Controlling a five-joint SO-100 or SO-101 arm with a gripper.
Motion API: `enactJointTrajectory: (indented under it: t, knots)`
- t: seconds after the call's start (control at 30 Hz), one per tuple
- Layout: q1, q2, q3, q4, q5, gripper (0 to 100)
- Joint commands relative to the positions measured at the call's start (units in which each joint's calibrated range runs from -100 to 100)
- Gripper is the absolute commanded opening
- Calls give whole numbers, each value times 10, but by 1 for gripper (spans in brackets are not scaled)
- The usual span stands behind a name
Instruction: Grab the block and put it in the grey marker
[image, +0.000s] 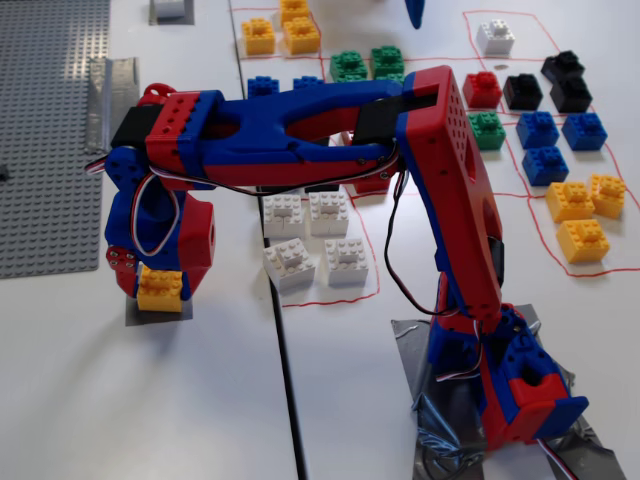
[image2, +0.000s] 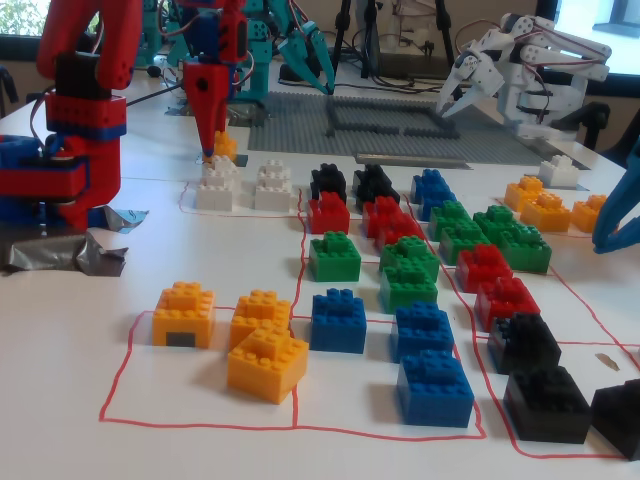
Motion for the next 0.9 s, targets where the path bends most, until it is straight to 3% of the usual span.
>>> enactJointTrajectory:
  t: [0.0,0.27,0.37,0.53,0.87]
  knots:
    - [-6,-14,-56,32,-1,20]
    - [0,-12,-98,81,7,22]
    - [1,-13,-143,99,-7,10]
    - [5,-16,-212,106,-18,0]
    - [47,-41,-349,215,-27,0]
